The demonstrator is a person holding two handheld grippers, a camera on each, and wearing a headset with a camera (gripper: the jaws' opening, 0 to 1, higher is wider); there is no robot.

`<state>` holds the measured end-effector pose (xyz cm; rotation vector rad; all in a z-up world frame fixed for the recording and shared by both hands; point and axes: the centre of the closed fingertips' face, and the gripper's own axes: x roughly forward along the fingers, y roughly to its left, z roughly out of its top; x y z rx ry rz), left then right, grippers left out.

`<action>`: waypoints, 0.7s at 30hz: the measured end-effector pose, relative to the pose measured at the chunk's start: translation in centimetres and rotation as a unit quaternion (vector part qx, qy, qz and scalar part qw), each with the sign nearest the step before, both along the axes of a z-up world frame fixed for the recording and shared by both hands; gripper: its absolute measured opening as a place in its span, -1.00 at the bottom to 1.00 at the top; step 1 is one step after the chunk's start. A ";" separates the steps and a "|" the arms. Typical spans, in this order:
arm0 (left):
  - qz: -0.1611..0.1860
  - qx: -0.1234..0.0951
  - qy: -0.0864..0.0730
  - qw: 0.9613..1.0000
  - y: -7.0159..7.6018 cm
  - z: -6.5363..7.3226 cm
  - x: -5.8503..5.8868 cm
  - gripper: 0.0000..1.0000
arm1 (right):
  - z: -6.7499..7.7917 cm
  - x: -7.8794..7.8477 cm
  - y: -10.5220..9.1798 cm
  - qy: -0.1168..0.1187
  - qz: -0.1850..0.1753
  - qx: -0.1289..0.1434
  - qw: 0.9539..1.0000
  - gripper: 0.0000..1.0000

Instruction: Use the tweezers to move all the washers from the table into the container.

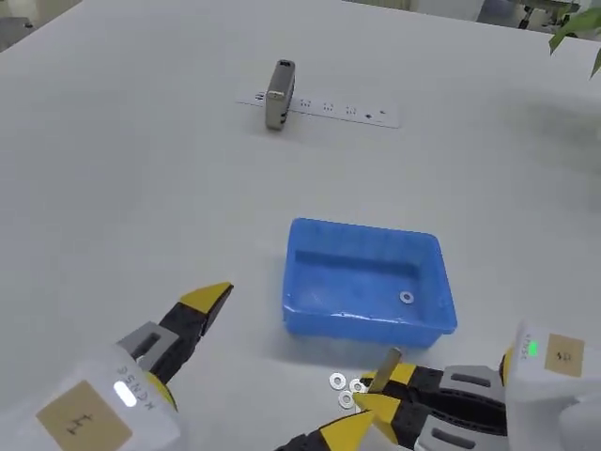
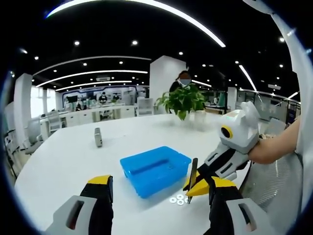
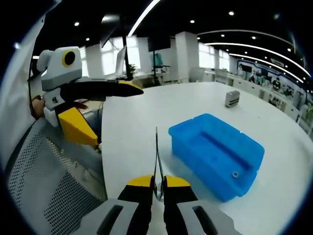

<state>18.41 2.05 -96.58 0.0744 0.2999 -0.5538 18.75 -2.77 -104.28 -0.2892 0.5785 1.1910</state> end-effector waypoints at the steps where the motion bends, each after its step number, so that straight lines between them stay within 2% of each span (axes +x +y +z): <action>1: -0.002 0.003 0.003 1.000 0.0 -0.2 0.0 0.63 | 0.0 0.2 -0.1 0.010 -0.008 0.000 1.000 -0.93; 5: 0.000 0.003 0.002 1.000 0.1 -0.2 0.0 0.63 | 0.8 0.9 -0.6 0.017 -0.020 0.013 1.000 -0.93; 9: 0.006 0.007 0.011 1.000 0.3 -0.6 0.1 0.63 | 2.8 1.6 -0.7 0.020 -0.027 0.042 0.999 -0.93; 13: 0.005 0.013 0.015 1.000 0.2 -0.8 0.0 0.62 | 4.1 2.4 -1.2 0.017 -0.040 0.049 0.998 -0.93; 16: 0.005 0.014 0.016 1.000 0.3 -0.8 0.0 0.61 | 5.3 3.2 -1.6 0.029 -0.066 0.069 0.995 -0.92; 21: 0.006 0.014 0.018 1.000 0.3 -0.9 0.0 0.60 | 6.6 4.6 -2.4 0.046 -0.094 0.093 0.990 -0.92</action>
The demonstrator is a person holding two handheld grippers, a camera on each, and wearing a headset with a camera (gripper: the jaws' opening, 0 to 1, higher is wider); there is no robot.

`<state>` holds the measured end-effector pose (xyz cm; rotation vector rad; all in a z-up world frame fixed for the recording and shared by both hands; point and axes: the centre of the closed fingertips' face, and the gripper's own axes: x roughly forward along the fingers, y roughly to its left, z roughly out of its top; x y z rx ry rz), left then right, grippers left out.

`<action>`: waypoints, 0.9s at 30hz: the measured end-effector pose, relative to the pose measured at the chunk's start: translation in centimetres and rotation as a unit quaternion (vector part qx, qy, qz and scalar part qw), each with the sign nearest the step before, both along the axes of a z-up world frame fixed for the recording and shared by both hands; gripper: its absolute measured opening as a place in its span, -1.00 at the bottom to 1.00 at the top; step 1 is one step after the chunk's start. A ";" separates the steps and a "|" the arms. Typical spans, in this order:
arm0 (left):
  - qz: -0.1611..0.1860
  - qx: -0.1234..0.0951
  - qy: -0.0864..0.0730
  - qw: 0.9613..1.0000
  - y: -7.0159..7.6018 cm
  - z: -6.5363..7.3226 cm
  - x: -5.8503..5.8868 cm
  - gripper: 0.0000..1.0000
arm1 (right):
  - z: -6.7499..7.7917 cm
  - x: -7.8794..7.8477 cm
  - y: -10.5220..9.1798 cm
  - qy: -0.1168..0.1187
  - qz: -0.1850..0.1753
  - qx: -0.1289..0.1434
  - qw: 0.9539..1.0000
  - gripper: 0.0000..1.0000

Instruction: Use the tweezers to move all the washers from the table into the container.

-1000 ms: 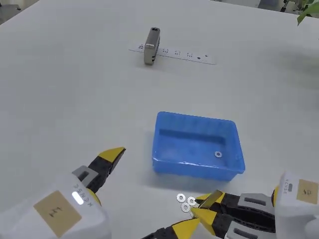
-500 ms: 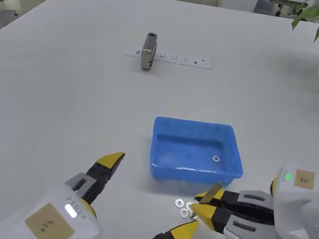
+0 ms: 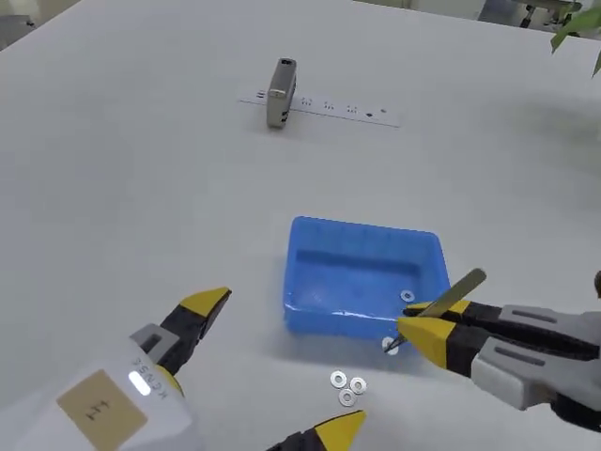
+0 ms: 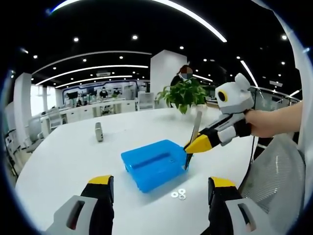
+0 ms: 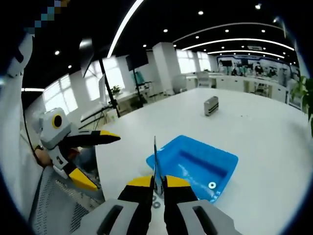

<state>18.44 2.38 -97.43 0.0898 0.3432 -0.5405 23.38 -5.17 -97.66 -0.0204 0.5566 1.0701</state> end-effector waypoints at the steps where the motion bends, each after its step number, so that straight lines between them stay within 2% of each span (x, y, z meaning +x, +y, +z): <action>1: 0.000 0.000 0.000 1.000 0.0 0.0 0.0 0.60 | 0.1 0.3 -0.1 0.000 -0.002 0.002 1.000 -0.92; 5: 0.000 -0.002 0.002 1.000 0.0 -0.1 0.0 0.60 | 0.9 2.4 -0.7 0.018 -0.040 0.035 0.998 -0.92; 7: 0.000 0.000 0.002 1.000 0.0 -0.1 0.0 0.60 | 0.8 3.3 -1.0 0.021 -0.047 0.037 0.998 -0.92; 15: -0.001 -0.005 0.007 1.000 -0.1 -0.2 0.0 0.63 | -0.3 5.8 -1.2 0.015 -0.063 0.013 0.998 -0.92; 21: 0.005 -0.007 0.008 1.000 0.1 -0.2 0.0 0.63 | -1.7 6.6 -1.0 0.019 -0.056 -0.011 0.998 -0.92; 27: 0.004 -0.003 0.011 1.000 0.1 -0.4 -0.1 0.62 | -2.8 7.4 -0.5 0.019 -0.044 -0.023 0.999 -0.92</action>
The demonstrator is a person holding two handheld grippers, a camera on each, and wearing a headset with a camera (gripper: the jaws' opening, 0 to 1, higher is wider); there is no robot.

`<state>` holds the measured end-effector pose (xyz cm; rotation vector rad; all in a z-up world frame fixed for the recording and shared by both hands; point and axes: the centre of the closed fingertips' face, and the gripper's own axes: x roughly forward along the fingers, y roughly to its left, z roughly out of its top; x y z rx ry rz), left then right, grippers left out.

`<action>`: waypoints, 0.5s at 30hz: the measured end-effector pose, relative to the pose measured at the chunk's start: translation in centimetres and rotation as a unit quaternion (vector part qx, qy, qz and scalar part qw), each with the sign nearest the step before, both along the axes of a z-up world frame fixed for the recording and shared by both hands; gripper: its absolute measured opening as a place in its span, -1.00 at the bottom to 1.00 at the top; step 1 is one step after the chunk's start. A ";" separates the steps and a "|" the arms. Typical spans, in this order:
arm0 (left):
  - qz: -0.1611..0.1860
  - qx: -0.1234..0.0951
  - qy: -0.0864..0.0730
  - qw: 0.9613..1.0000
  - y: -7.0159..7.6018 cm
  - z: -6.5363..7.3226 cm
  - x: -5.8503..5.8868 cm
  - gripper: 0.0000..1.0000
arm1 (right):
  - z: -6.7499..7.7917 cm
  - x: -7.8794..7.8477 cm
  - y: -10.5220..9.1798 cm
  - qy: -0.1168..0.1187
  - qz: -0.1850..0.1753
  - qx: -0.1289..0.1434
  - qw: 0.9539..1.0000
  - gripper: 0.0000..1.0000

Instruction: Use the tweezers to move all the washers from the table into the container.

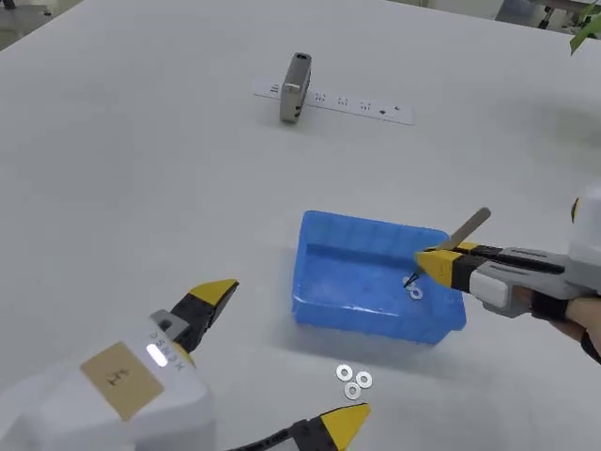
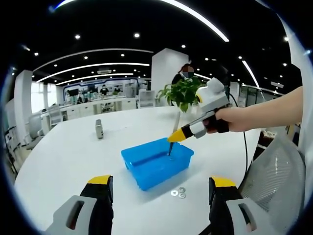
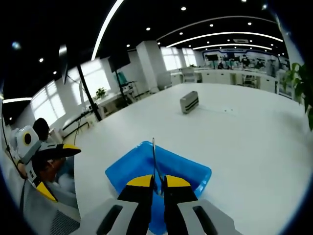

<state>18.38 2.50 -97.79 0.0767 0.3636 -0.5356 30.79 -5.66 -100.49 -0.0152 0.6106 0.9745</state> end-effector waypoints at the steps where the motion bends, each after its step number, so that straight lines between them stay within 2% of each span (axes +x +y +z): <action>1: 0.000 0.000 0.000 1.000 0.0 0.0 0.0 0.62 | -0.1 0.1 0.1 0.002 0.001 -0.001 1.000 -0.92; 6: 0.003 -0.002 0.001 1.000 0.1 -0.1 0.0 0.62 | -1.0 0.6 0.6 0.009 0.007 -0.008 1.000 -0.92; 11: 0.001 0.001 0.003 1.000 0.1 -0.2 0.0 0.61 | -2.4 0.6 0.7 0.020 0.016 -0.028 0.999 -0.92; 15: 0.002 0.000 0.004 1.000 0.1 -0.3 0.0 0.61 | -2.9 0.4 0.6 0.021 0.022 -0.041 0.999 -0.92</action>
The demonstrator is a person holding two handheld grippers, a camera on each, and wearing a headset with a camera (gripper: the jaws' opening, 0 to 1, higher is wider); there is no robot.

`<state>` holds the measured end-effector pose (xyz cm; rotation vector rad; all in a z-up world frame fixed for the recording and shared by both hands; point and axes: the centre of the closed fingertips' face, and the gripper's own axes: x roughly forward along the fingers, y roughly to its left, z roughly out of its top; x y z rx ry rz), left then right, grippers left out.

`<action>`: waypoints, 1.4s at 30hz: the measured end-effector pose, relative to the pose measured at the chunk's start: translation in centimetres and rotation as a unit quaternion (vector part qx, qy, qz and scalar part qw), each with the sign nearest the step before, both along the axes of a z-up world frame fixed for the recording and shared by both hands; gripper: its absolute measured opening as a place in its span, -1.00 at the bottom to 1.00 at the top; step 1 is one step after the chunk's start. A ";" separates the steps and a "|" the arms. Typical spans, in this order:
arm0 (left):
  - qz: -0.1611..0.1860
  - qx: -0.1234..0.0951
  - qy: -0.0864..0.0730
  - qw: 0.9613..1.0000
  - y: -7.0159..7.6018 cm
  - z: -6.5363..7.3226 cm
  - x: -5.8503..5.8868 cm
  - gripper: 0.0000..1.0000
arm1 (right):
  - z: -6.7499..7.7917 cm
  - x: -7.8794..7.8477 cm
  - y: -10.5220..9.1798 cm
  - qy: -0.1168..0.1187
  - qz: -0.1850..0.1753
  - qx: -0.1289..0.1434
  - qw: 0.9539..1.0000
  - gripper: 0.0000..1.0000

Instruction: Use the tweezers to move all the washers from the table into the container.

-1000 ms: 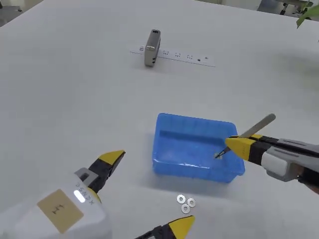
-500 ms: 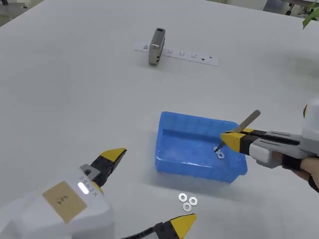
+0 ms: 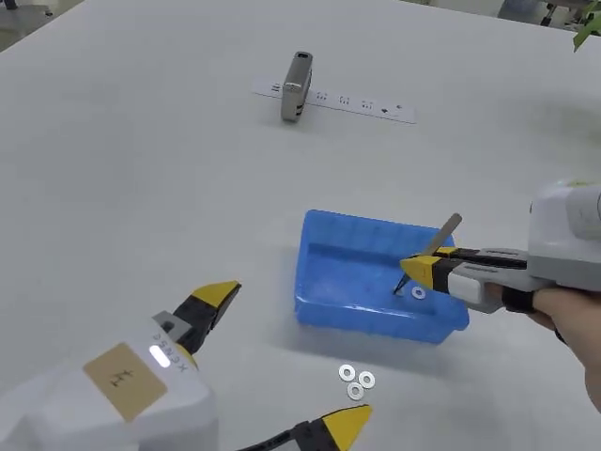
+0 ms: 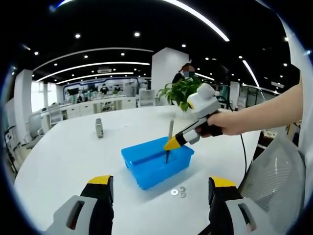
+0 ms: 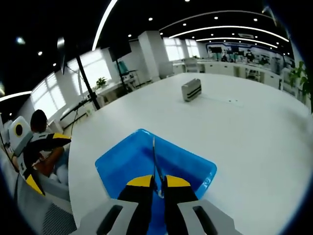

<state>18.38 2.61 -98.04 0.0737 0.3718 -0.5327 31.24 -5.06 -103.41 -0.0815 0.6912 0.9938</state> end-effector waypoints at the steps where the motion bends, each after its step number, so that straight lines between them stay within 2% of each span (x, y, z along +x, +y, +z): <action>1: 0.001 -0.001 0.000 1.000 0.0 0.0 0.0 0.61 | -0.1 0.0 0.0 -0.001 0.001 -0.003 1.000 -0.92; 11: 0.001 0.001 0.002 1.000 0.1 -0.1 0.0 0.60 | 0.0 0.1 0.0 -0.010 0.003 -0.006 1.000 -0.90; 15: 0.003 0.001 0.003 1.000 0.1 -0.1 0.0 0.60 | 1.0 -0.2 0.1 -0.019 0.003 0.004 1.000 -0.91; 22: 0.004 0.002 0.003 1.000 0.2 -0.1 0.0 0.60 | 3.2 -1.3 0.0 -0.052 0.020 0.023 0.998 -0.93; 28: 0.000 0.002 0.005 1.000 0.1 -0.2 0.0 0.60 | 5.5 -2.8 0.7 -0.067 0.026 0.054 0.996 -0.93; 32: 0.000 0.002 0.006 1.000 0.0 -0.2 0.0 0.60 | 6.2 -4.2 1.4 -0.067 0.038 0.065 0.995 -0.93; 36: -0.001 0.003 0.006 1.000 0.0 -0.2 0.0 0.60 | 6.3 -5.5 1.8 -0.063 0.051 0.066 0.994 -0.93; 42: -0.003 0.002 0.006 1.000 -0.1 -0.2 0.0 0.59 | 5.2 -7.5 2.2 -0.055 0.075 0.057 0.994 -0.92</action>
